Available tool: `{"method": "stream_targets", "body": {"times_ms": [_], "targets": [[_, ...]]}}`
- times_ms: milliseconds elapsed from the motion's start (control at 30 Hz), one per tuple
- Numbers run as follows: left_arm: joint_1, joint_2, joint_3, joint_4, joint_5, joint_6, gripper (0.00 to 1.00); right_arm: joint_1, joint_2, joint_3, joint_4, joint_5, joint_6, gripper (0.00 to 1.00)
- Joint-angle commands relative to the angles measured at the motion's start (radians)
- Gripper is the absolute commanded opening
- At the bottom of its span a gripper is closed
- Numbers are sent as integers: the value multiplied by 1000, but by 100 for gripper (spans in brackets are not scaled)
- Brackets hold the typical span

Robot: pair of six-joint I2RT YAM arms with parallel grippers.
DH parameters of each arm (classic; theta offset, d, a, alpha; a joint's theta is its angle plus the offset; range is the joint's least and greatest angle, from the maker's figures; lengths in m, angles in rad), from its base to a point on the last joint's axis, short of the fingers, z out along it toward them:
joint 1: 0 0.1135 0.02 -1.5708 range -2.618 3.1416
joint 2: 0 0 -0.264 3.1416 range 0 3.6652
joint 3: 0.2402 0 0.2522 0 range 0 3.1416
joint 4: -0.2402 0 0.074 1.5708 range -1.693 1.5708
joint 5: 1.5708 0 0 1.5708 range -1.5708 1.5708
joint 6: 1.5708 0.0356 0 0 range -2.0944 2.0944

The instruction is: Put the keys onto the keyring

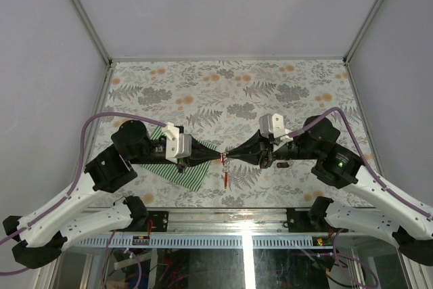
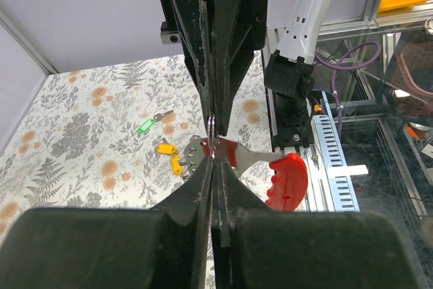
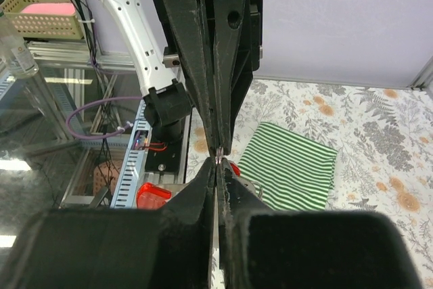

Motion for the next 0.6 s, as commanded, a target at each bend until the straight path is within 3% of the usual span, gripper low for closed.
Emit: {"method": "stream_targets", "body": {"times_ms": [0, 267, 567], "targets": [[-2, -11, 0, 45, -2, 10, 0, 0, -51, 24, 127, 26, 34, 0], [-3, -23, -24, 90, -2, -7, 0, 0, -76, -45, 274, 73, 118, 0], [-3, -49, -76, 197, -18, -58, 0, 1, -98, -175, 552, 138, 244, 0]]}}
